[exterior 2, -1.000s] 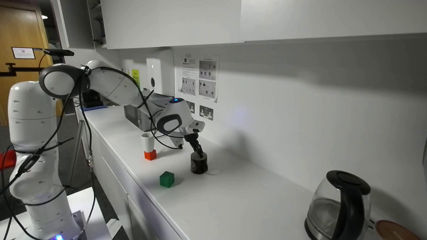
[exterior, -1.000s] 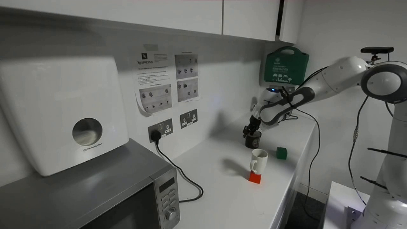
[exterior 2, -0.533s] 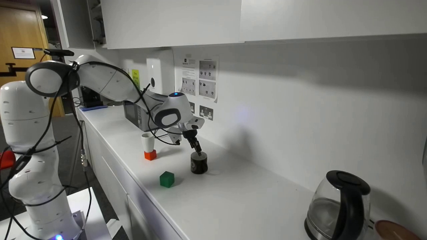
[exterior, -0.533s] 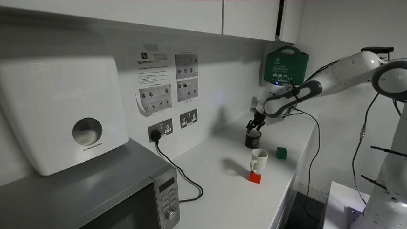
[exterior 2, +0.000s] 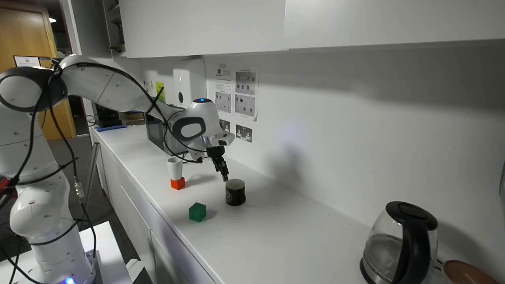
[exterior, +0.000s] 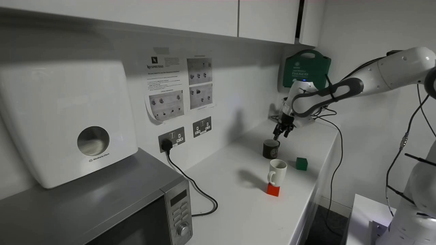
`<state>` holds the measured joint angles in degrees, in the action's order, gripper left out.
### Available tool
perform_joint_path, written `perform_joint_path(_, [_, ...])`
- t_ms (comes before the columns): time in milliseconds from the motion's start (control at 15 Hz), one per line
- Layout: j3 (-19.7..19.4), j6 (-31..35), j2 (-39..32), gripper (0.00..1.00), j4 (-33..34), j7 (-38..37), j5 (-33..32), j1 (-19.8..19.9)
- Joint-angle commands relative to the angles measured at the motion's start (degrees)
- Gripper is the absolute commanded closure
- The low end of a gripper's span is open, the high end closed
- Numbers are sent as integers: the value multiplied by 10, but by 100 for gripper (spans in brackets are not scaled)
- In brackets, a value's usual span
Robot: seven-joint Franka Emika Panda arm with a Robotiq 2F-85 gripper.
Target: Put the mugs on the table and then stack the blocks
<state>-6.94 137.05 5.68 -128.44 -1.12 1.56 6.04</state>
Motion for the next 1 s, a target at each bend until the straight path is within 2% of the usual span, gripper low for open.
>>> perform_joint_path(0, [16,-41,96,0,-56,13,-33,-7])
perform_joint_path(467, [83,-145,195,0,-95,22,-75,-53])
perform_joint_path(933, [127,-194,203,0,-84,44,-66,-114])
